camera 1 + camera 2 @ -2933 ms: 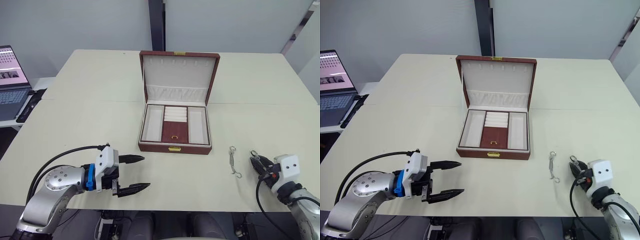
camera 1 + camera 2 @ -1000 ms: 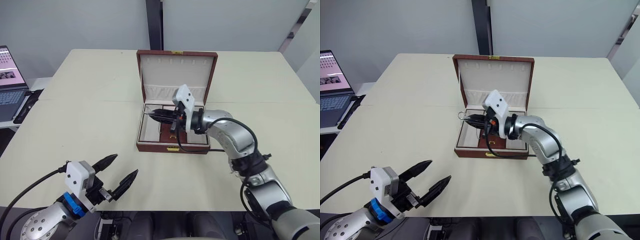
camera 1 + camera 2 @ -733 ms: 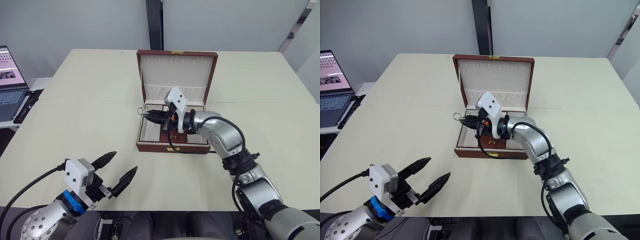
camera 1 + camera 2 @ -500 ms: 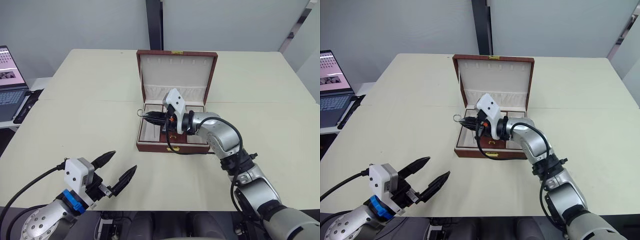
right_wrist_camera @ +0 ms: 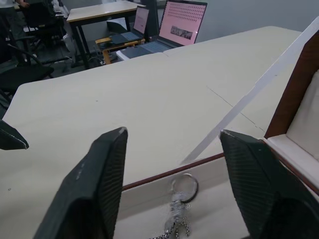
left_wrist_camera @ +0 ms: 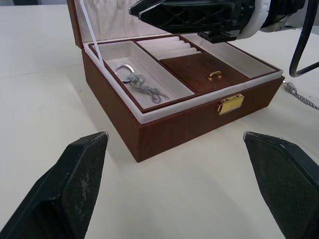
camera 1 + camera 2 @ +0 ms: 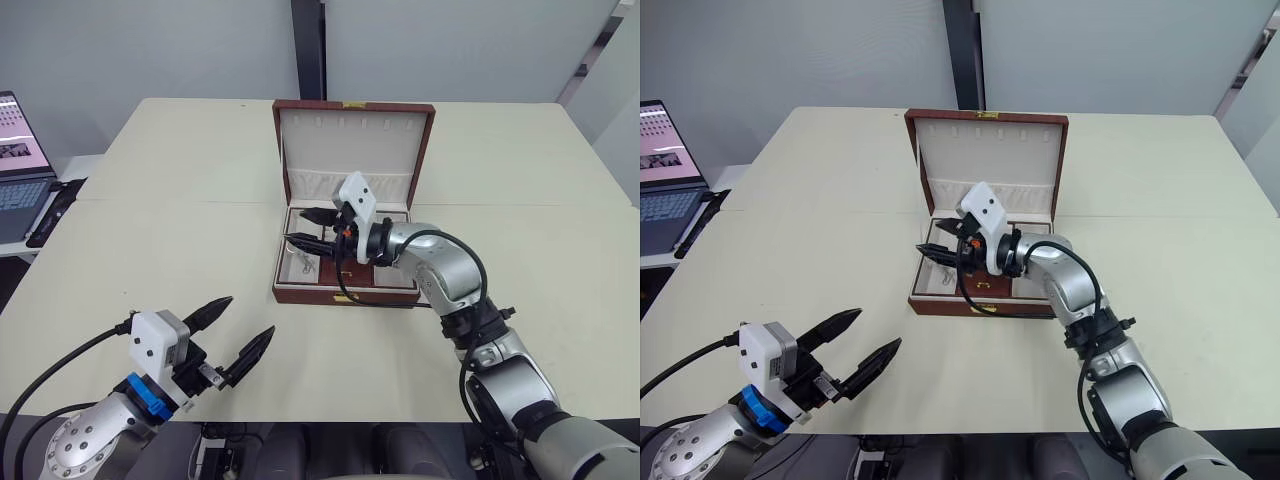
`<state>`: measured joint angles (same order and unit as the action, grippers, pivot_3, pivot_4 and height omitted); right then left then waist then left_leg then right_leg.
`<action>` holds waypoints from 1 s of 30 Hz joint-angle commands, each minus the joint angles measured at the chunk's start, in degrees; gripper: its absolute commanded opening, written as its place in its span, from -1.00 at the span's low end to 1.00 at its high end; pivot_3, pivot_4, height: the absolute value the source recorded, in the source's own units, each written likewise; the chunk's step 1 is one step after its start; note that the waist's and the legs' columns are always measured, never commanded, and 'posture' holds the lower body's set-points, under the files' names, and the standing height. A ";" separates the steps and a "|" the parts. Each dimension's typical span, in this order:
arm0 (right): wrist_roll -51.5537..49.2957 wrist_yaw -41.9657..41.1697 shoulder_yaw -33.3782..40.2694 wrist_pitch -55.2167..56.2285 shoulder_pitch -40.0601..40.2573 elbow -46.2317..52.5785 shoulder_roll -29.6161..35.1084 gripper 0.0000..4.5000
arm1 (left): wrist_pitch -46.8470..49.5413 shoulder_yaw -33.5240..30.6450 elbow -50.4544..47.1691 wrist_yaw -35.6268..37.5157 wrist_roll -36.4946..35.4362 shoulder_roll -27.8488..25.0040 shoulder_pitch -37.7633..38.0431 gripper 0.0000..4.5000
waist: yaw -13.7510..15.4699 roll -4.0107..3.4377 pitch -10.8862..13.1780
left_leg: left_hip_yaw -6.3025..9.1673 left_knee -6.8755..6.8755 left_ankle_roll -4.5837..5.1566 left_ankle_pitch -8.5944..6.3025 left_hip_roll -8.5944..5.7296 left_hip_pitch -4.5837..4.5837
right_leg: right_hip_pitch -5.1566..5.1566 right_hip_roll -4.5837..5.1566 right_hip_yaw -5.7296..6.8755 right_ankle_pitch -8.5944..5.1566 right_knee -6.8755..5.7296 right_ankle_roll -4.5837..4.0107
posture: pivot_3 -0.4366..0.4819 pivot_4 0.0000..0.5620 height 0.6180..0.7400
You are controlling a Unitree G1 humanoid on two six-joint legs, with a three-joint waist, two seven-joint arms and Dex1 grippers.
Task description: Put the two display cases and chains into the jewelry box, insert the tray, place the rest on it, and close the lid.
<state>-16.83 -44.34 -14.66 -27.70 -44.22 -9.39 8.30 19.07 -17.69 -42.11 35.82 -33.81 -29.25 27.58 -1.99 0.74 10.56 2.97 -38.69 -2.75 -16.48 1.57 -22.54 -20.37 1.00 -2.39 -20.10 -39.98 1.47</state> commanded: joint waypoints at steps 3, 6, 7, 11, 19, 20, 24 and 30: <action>-0.25 0.26 1.97 1.40 -0.14 2.98 0.42 0.98 | 1.54 -0.21 -0.62 0.11 -1.47 -1.69 -2.58 1.00 | 0.02 0.00 0.00 | -0.01 0.00 0.00 0.00 -0.01 0.00 | 0.00 0.00 -0.01 0.00 0.00 0.00 | -0.05 -0.47 1.00; -0.95 -0.39 2.80 1.05 0.40 4.44 1.72 0.98 | 2.23 -0.50 -0.09 0.58 -1.97 -2.25 -3.67 1.00 | 0.03 0.00 0.00 | -0.01 0.00 0.00 0.00 0.00 -0.01 | -0.01 0.00 0.00 0.00 0.00 0.00 | -0.05 -0.47 1.00; -1.33 -0.93 3.31 0.77 0.83 5.31 2.69 0.98 | 2.42 -0.66 0.34 0.83 -2.23 -2.54 -4.12 1.00 | 0.10 0.00 0.00 | 0.00 0.01 0.00 0.00 0.00 -0.01 | -0.01 0.00 0.00 0.00 0.00 0.00 | -0.05 -0.47 1.00; -2.21 -5.07 6.11 1.18 3.87 8.58 9.63 0.98 | 4.24 -3.21 3.56 2.59 -4.34 -5.22 -6.24 1.00 | 0.27 0.02 0.00 | 0.04 0.00 0.00 0.00 -0.02 -0.05 | -0.01 0.01 0.04 0.00 0.02 0.00 | -0.05 -0.47 1.00; -6.13 -16.02 16.70 3.52 15.75 11.72 28.62 0.98 | 6.75 -11.49 17.62 10.20 -6.87 -15.33 -13.67 1.00 | 0.13 0.04 0.08 | 0.04 0.01 0.01 0.00 -0.01 -0.09 | -0.02 0.01 0.06 0.00 0.06 0.00 | -0.05 -0.47 1.00; -6.48 -16.55 17.76 3.65 16.94 11.79 29.91 0.98 | 6.47 -11.91 19.23 10.81 -6.58 -16.03 -14.64 1.00 | 0.15 0.04 0.08 | 0.02 0.02 0.01 0.00 -0.02 -0.07 | -0.02 0.00 0.04 0.00 0.04 0.00 | -0.05 -0.47 1.00; -7.67 -18.80 23.99 3.28 24.48 11.20 36.80 0.98 | 5.71 -13.90 25.87 13.61 -4.69 -19.80 -17.82 1.00 | 0.04 0.06 0.10 | -0.03 0.03 0.01 0.00 -0.02 -0.08 | -0.02 -0.01 0.02 0.00 0.05 0.00 | -0.05 -0.47 1.00; -8.37 -18.14 29.52 4.19 30.72 10.29 40.15 0.98 | 5.91 -15.73 32.03 16.62 -3.70 -23.36 -21.35 1.00 | 0.03 0.07 0.11 | -0.07 0.03 0.01 0.00 0.02 -0.06 | -0.03 0.00 -0.02 0.00 0.04 0.00 | -0.05 -0.47 1.00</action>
<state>-24.12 -62.40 12.46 -24.58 -13.85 -0.19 47.39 25.66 -30.88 -10.72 51.40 -37.63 -51.24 7.05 -1.96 0.81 10.67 2.92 -38.66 -2.74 -16.48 1.57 -22.60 -20.38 1.00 -2.40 -20.10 -39.95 1.47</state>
